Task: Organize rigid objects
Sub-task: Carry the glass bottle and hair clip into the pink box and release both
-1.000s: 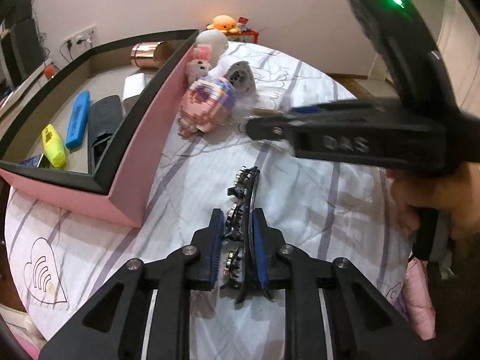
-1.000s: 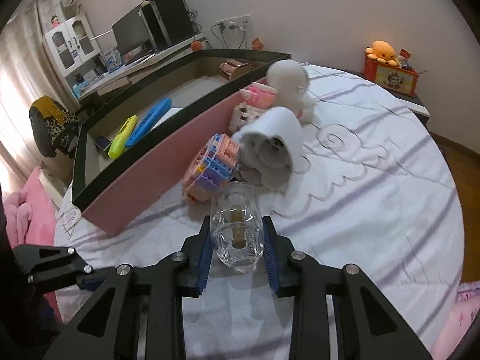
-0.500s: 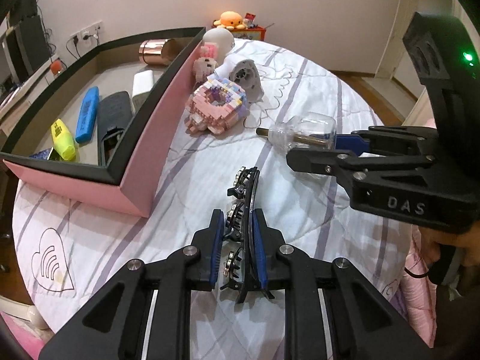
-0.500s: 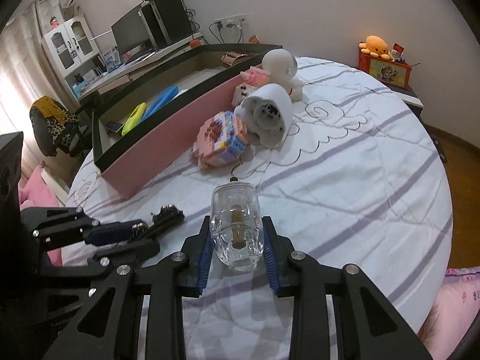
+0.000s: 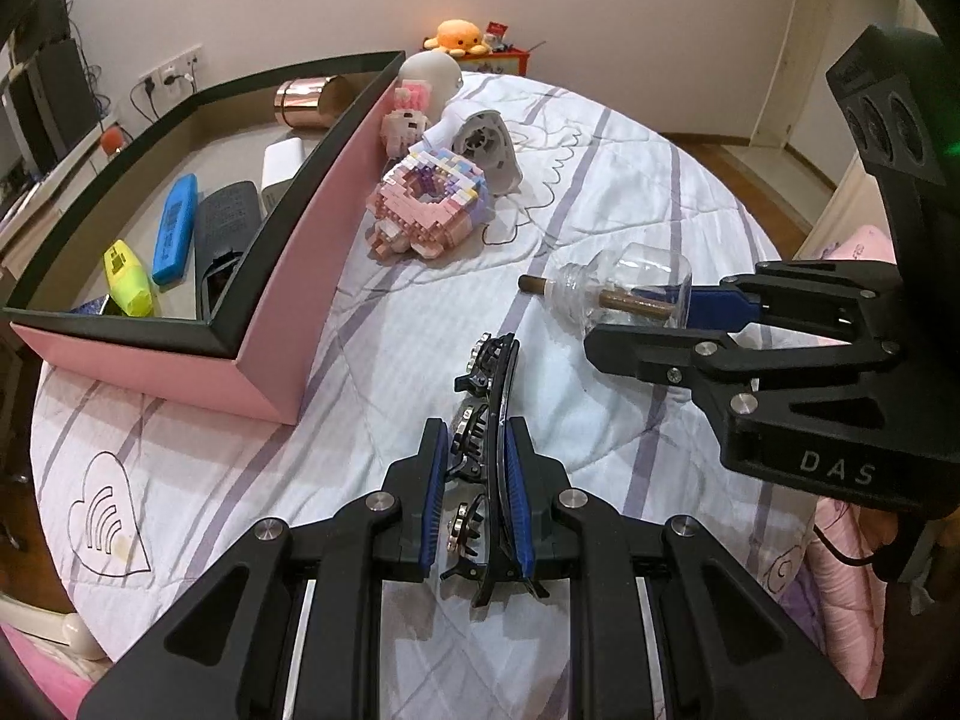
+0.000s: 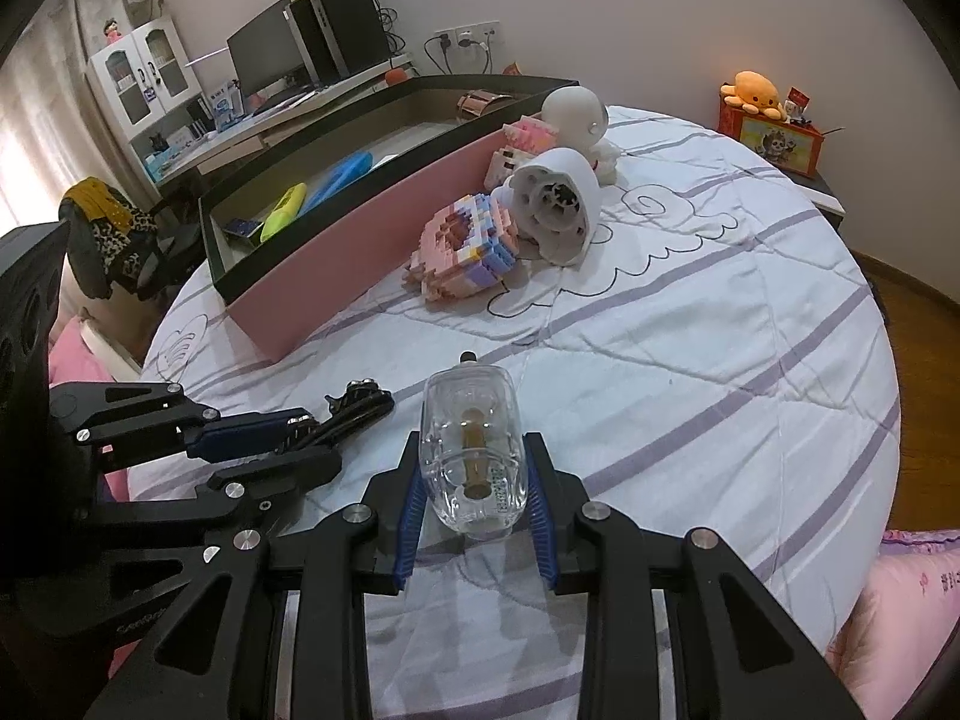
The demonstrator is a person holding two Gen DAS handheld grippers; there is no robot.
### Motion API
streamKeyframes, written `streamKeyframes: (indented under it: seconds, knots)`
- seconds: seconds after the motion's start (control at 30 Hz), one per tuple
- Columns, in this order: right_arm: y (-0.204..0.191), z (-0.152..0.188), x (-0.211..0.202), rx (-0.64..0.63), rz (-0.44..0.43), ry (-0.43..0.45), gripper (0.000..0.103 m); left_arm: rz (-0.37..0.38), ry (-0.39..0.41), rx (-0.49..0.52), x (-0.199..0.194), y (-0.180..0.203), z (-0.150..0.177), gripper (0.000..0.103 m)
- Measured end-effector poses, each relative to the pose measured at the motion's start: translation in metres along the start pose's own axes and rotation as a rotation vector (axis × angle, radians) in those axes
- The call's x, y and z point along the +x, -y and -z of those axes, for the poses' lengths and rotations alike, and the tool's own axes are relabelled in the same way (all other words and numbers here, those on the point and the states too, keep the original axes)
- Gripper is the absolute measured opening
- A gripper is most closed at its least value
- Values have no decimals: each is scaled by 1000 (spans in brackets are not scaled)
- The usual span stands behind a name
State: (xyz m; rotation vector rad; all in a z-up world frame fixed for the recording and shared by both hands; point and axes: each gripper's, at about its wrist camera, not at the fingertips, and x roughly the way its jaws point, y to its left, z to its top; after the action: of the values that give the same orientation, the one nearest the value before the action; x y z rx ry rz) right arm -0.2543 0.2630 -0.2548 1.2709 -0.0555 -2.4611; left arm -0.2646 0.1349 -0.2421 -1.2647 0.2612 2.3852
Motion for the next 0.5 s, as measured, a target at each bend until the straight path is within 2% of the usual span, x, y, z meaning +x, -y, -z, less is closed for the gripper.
streamKeyframes:
  seconds: [0.3,0.5]
  knots:
    - [-13,-3,-17,-30,13,40,31,-4,57,18,-22,2,-8,19]
    - [-28,-20,-37,-64,21,106,31,-28,116,36,-43,-2,-25,19]
